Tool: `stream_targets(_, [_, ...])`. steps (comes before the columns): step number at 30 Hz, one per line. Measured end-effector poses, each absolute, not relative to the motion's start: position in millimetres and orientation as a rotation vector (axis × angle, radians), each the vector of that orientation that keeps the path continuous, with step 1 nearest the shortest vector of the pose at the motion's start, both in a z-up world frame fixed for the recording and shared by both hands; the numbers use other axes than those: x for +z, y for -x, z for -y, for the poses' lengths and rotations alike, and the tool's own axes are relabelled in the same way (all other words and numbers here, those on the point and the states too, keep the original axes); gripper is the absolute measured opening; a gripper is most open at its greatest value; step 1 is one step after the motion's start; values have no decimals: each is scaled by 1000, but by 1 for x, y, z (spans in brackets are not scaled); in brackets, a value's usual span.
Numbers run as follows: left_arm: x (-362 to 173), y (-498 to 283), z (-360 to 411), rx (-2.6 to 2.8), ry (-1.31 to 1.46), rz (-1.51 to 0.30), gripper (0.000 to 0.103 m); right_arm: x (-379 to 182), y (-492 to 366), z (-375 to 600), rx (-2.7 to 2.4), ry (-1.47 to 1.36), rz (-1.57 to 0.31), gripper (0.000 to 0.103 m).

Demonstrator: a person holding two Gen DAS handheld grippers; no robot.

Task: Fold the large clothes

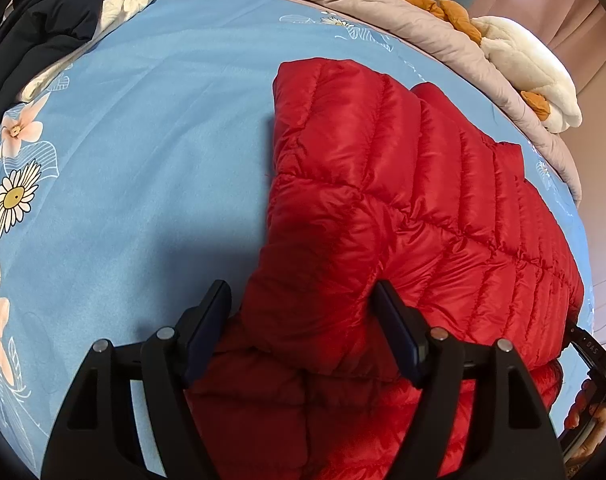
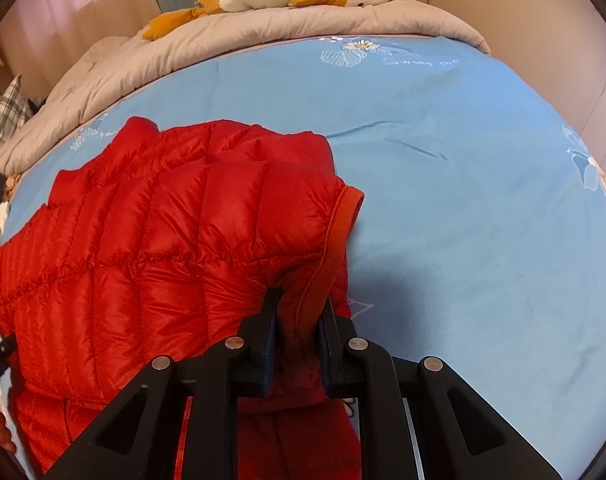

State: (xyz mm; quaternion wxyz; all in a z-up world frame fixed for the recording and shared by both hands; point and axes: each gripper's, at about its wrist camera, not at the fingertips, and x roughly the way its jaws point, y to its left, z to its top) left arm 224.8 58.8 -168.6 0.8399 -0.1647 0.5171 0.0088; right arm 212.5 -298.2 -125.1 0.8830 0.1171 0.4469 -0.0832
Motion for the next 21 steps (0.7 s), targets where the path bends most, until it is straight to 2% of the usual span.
stream_targets(21, [-168,-220,-61,33,351,-1085,82,-128,-215,300,-177,-259,-930,15])
